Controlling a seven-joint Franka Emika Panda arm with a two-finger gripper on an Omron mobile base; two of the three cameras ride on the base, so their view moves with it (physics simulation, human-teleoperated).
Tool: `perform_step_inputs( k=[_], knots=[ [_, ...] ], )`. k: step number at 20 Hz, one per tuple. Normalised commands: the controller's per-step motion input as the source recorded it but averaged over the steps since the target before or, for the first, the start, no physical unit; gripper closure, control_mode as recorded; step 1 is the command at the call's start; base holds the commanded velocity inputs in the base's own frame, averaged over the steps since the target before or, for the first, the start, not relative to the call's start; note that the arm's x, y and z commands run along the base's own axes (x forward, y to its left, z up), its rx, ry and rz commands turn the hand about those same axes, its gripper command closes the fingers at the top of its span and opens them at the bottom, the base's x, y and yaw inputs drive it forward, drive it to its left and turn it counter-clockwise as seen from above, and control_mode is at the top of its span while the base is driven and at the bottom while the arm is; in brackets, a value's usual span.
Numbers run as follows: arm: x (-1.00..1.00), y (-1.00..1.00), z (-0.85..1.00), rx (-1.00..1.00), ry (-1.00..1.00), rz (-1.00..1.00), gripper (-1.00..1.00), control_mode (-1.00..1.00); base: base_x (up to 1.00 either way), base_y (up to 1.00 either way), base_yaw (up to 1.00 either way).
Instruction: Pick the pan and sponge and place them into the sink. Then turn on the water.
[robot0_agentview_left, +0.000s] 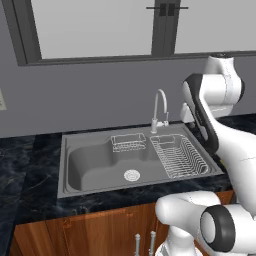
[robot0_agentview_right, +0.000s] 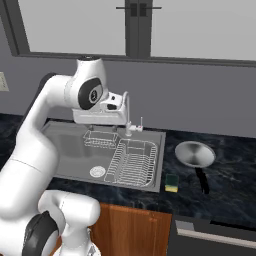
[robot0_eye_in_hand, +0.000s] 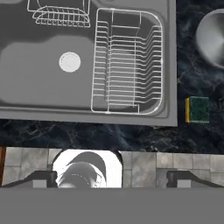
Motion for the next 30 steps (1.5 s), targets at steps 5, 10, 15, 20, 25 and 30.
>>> perform_step_inputs(
  k=[5, 10, 15, 20, 25, 30],
  knots=[
    [-0.09, -0.32, -0.02, -0.05, 0.04, 0.00, -1.00, -1.00, 0.00, 0.00, 0.00],
    [-0.05, -0.29, -0.10, -0.07, 0.01, 0.00, -1.00, -1.00, 0.00, 0.00, 0.00],
    [0.00, -0.34, -0.24, -0.02, 0.01, 0.00, -1.00, -1.00, 0.00, 0.00, 0.00],
    [0.01, -0.32, -0.15, 0.05, 0.07, 0.00, -1.00, -1.00, 0.00, 0.00, 0.00],
    [0.03, -0.35, 0.00, 0.07, 0.09, 0.00, -1.00, -1.00, 0.00, 0.00, 0.00],
    [0.08, -0.37, -0.01, 0.02, 0.06, 0.00, -1.00, -1.00, 0.00, 0.00, 0.00]
  ],
)
